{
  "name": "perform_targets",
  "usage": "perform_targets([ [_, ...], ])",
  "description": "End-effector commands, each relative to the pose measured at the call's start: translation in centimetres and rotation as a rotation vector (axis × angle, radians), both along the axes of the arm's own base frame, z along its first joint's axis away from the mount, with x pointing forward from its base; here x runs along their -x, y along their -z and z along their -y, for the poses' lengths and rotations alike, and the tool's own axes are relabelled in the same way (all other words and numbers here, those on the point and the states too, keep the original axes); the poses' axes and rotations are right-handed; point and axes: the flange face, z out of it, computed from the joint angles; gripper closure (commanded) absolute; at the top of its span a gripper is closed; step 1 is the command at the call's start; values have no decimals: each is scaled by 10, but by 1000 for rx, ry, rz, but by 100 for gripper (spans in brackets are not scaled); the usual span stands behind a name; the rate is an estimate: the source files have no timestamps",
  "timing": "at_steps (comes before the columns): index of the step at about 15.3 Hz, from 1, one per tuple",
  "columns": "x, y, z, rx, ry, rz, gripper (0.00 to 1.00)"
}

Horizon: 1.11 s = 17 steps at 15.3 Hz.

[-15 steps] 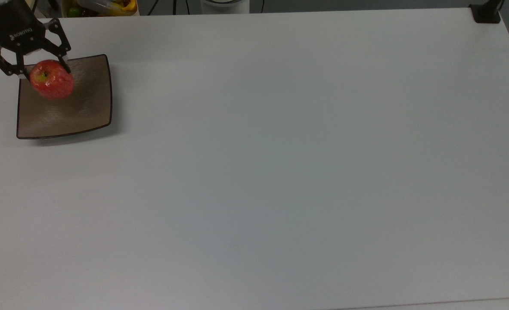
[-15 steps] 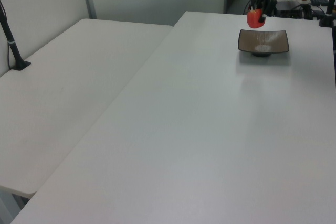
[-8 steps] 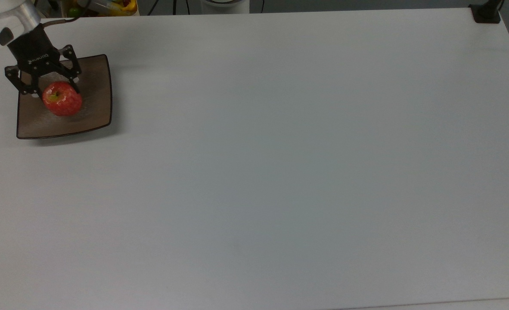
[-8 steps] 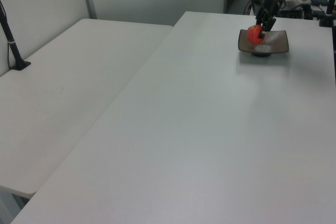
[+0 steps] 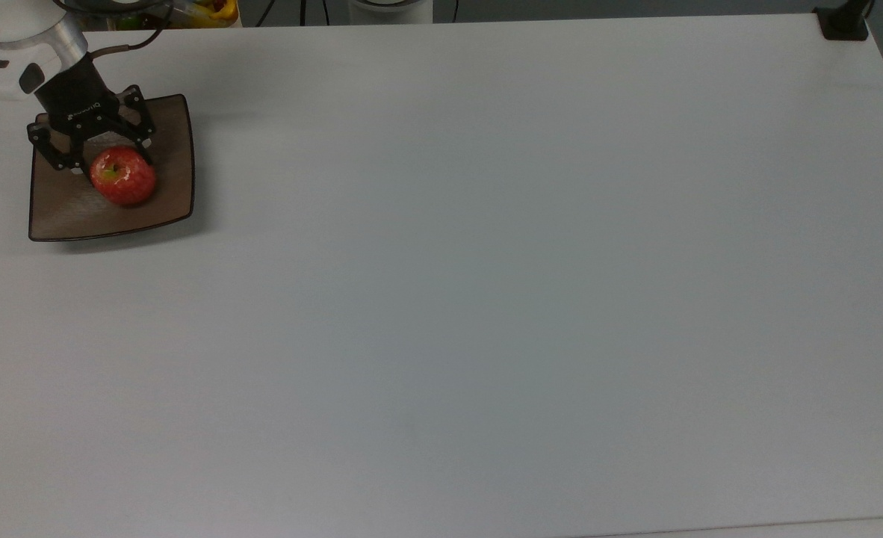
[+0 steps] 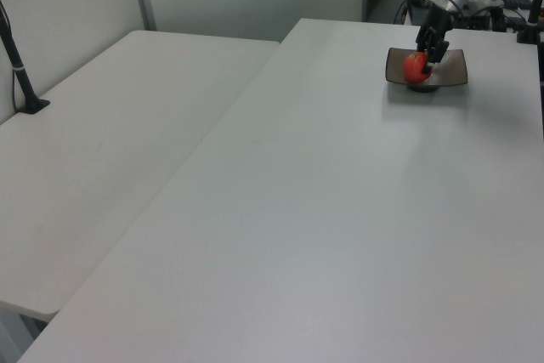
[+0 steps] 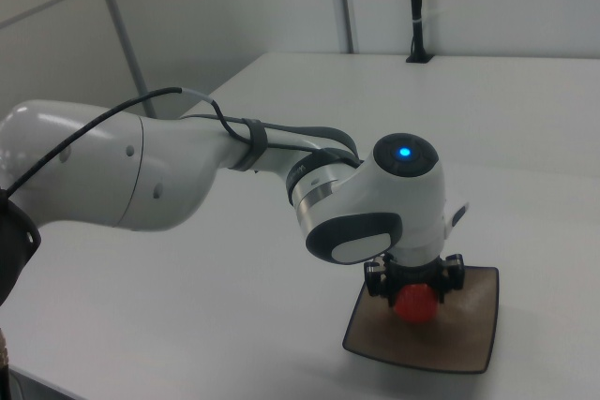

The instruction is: Apples placed on a ceramic plate

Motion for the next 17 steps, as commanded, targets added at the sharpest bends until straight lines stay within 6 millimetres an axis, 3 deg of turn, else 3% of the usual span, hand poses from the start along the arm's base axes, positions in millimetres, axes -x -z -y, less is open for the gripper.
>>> perform_targets([
  [1,2,-12,-3,31,-14,21,0],
  [4,-13,-45,-25,31,30,57,0],
  [6,-19,-81,-34,25,116,98,0],
  [10,-37,-175,-96,-56,303,134,0],
  [14,-15,-259,-144,-152,477,23,0],
  [16,-2,-288,-170,-189,588,-55,0],
  [17,4,-297,-193,-167,654,-125,0],
])
